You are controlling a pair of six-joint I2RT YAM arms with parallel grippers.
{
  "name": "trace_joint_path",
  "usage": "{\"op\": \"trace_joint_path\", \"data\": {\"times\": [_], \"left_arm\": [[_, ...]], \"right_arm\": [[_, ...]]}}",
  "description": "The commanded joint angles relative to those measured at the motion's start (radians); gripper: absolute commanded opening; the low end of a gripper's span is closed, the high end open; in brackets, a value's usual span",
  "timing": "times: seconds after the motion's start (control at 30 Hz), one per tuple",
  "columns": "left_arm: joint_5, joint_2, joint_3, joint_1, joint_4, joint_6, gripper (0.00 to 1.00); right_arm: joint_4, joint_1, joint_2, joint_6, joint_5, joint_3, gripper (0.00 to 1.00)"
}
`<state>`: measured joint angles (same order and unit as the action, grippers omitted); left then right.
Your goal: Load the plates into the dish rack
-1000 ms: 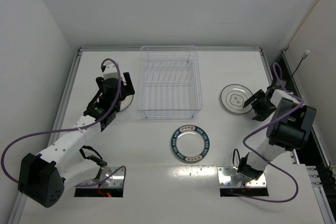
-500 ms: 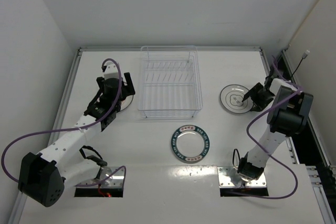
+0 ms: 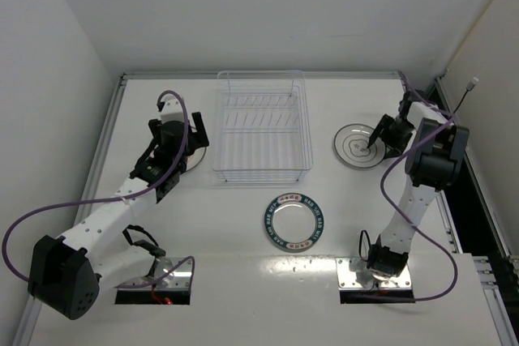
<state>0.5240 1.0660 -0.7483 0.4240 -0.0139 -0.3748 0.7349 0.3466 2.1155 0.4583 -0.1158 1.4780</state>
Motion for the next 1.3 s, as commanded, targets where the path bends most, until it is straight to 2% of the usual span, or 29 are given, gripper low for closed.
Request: {"op": "trace_joint_path", "data": {"times": [0.0,0.07,0.17,0.37,0.43,0.47,0.5,0.57,0.73,0.8,1.27], "left_arm": [[0.014,0.002,0.006,0.009,0.026,-0.003,0.79],[0.014,0.011,0.006,0.009,0.026,-0.003,0.8],[0.014,0.011,0.006,0.009,0.026,-0.003,0.8],[0.014,0.011,0.006,0.009,0.026,-0.003,0.82],[0.014,0.011,0.006,0.009,0.026,-0.003,0.82],[0.024,0.011,0.006,0.009,0.026,-0.003,0.82],[0.024,0.011,0.006,0.009,0.026,-0.003,0.82],[0.024,0.011,0.006,0.009,0.026,-0.003,0.82],[0.033,0.011,0.006,0.018,0.026,-0.003,0.83],[0.033,0.011,0.006,0.018,0.026,-0.003,0.83],[0.051,0.011,0.015,0.027,0.026,-0.003,0.83]], "right_arm": [[0.083,-0.044,0.032,-0.083,0.022,0.079,0.61],[0.041,-0.044,0.006,-0.073,0.033,0.042,0.61],[0.021,-0.044,-0.008,-0.064,-0.002,0.021,0.51],[0.032,-0.044,0.003,-0.064,-0.044,0.03,0.24],[0.032,-0.044,0.003,-0.064,-0.044,0.03,0.12],[0.023,-0.044,0.003,-0.064,-0.044,0.021,0.02],[0.023,-0.044,0.003,-0.064,-0.054,0.021,0.0],[0.012,-0.044,-0.006,-0.073,-0.067,0.011,0.0],[-0.084,-0.009,-0.097,-0.063,-0.149,-0.128,0.0],[-0.123,-0.009,-0.168,-0.037,-0.16,-0.192,0.0],[-0.276,-0.04,-0.552,0.088,-0.176,-0.363,0.0]]}}
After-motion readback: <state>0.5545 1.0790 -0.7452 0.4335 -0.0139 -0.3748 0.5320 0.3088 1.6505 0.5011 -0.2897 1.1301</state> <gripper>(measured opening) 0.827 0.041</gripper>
